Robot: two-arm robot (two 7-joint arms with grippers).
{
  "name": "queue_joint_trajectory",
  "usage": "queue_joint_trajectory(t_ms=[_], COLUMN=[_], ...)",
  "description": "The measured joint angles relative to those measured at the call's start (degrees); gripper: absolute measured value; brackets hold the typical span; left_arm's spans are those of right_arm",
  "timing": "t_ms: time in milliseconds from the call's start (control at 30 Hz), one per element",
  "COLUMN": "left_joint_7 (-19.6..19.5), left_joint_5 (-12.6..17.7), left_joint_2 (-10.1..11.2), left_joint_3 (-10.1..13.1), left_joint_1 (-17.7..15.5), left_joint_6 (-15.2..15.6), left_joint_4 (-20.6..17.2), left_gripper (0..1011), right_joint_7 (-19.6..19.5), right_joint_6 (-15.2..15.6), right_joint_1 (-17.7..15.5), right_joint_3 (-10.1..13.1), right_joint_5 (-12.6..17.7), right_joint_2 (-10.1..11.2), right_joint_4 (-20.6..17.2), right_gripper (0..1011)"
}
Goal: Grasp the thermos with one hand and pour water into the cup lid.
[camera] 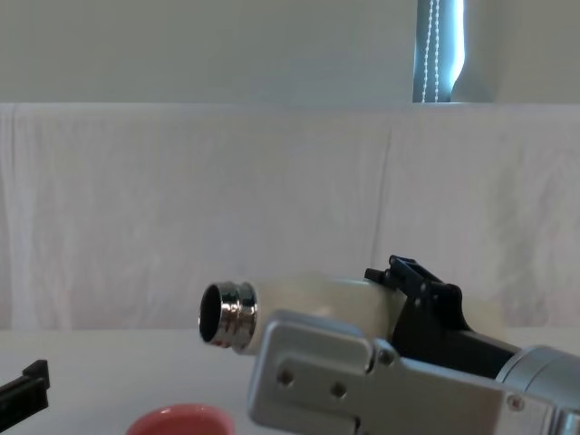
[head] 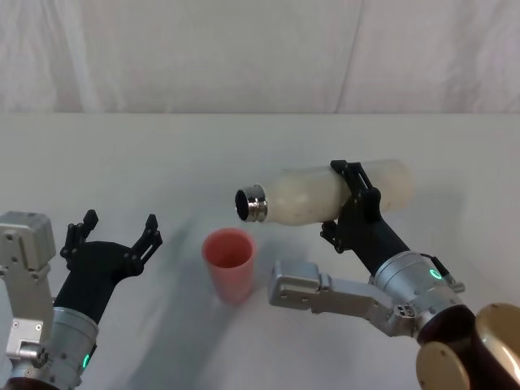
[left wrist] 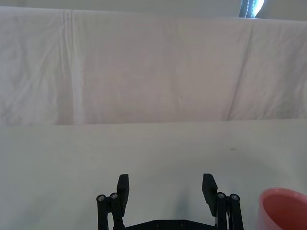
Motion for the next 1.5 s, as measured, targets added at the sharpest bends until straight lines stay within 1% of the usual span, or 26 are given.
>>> queue_joint_trajectory(t_ms=[67, 133, 167, 200, 267, 367, 400, 467, 500, 567, 600, 667, 700, 800, 833, 867, 900, 1000, 1033, 1133, 1167, 1200, 1233, 1300, 1333, 1500], left_joint_7=[0.0, 0.0, 0.0, 0.0, 0.0, 0.0, 0.0, 0.0, 0.0, 0.0, 0.0, 0.0, 0.0, 0.0, 0.0, 0.0, 0.0, 0.0, 0.0, 0.0, 0.0, 0.0, 0.0, 0.0, 0.0, 0.0], left_joint_5=[0.0, 0.0, 0.0, 0.0, 0.0, 0.0, 0.0, 0.0, 0.0, 0.0, 0.0, 0.0, 0.0, 0.0, 0.0, 0.0, 0.0, 0.0, 0.0, 0.0, 0.0, 0.0, 0.0, 0.0, 0.0, 0.0], left_joint_2=[0.0, 0.0, 0.0, 0.0, 0.0, 0.0, 0.0, 0.0, 0.0, 0.0, 0.0, 0.0, 0.0, 0.0, 0.0, 0.0, 0.0, 0.0, 0.0, 0.0, 0.0, 0.0, 0.0, 0.0, 0.0, 0.0], left_joint_3=[0.0, 0.0, 0.0, 0.0, 0.0, 0.0, 0.0, 0.0, 0.0, 0.0, 0.0, 0.0, 0.0, 0.0, 0.0, 0.0, 0.0, 0.0, 0.0, 0.0, 0.0, 0.0, 0.0, 0.0, 0.0, 0.0], left_joint_1=[0.0, 0.0, 0.0, 0.0, 0.0, 0.0, 0.0, 0.0, 0.0, 0.0, 0.0, 0.0, 0.0, 0.0, 0.0, 0.0, 0.0, 0.0, 0.0, 0.0, 0.0, 0.0, 0.0, 0.0, 0.0, 0.0], left_joint_6=[0.0, 0.0, 0.0, 0.0, 0.0, 0.0, 0.0, 0.0, 0.0, 0.0, 0.0, 0.0, 0.0, 0.0, 0.0, 0.0, 0.0, 0.0, 0.0, 0.0, 0.0, 0.0, 0.0, 0.0, 0.0, 0.0], left_joint_4=[0.0, 0.0, 0.0, 0.0, 0.0, 0.0, 0.0, 0.0, 0.0, 0.0, 0.0, 0.0, 0.0, 0.0, 0.0, 0.0, 0.0, 0.0, 0.0, 0.0, 0.0, 0.0, 0.0, 0.0, 0.0, 0.0], left_gripper=[1001, 1001, 1001, 1001, 1001, 1001, 1001, 1001, 1001, 1001, 1001, 1001, 1001, 1001, 1001, 1001, 1001, 1001, 1001, 1001, 1001, 1001, 1001, 1001, 1001, 1001], right_joint_7=[0.0, 0.3, 0.3, 0.5, 0.7, 0.8, 0.8, 0.8, 0.7, 0.5, 0.2, 0.1, -0.1, -0.2, -0.4, -0.4, -0.5, -0.5, -0.3, 0.6, 1.1, 1.1, 1.5, 1.9, 2.3, 3.2], right_joint_6=[-0.4, -1.1, -1.1, -1.4, -1.7, -2.3, -2.6, -2.9, -3.3, -3.6, -4.0, -4.3, -4.7, -5.4, -6.0, -6.2, -6.8, -7.7, -8.2, -9.0, -9.3, -9.3, -9.4, -9.5, -9.6, -9.7], right_joint_1=[-0.3, -0.9, -0.9, -1.3, -1.6, -2.4, -2.9, -3.4, -3.9, -4.4, -4.9, -5.4, -5.9, -6.7, -7.2, -7.4, -7.9, -8.7, -9.1, -9.8, -10.1, -10.1, -10.3, -10.5, -10.6, -10.8], right_joint_3=[0.5, 1.4, 1.4, 1.9, 2.4, 3.4, 4.1, 4.7, 5.4, 5.9, 6.5, 7.0, 7.5, 8.3, 9.0, 9.3, 10.0, 11.1, 11.9, 13.4, 14.2, 14.2, 14.7, 15.2, 15.7, 16.9], right_joint_5=[1.0, 3.0, 3.0, 4.1, 5.2, 7.1, 8.2, 9.4, 10.6, 11.5, 12.5, 13.5, 14.5, 16.4, 17.8, 18.6, 20.1, 22.8, 24.8, 28.3, 30.2, 30.2, 31.6, 32.9, 34.2, 37.5], right_joint_2=[-0.1, -0.2, -0.2, -0.2, -0.3, -0.3, -0.4, -0.5, -0.7, -0.8, -1.0, -1.2, -1.4, -1.9, -2.3, -2.5, -2.8, -3.5, -3.9, -4.6, -5.0, -5.0, -5.2, -5.4, -5.7, -6.4], right_joint_4=[-0.3, -0.8, -0.8, -1.1, -1.4, -1.8, -2.0, -2.1, -2.2, -2.2, -2.2, -2.1, -2.0, -1.7, -1.6, -1.5, -1.3, -1.2, -1.1, -1.0, -1.0, -1.0, -1.0, -0.9, -0.9, -0.8], right_gripper=[960, 960, 960, 960, 960, 960, 960, 960, 960, 960, 960, 960, 960, 960, 960, 960, 960, 960, 960, 960, 960, 960, 960, 960, 960, 960])
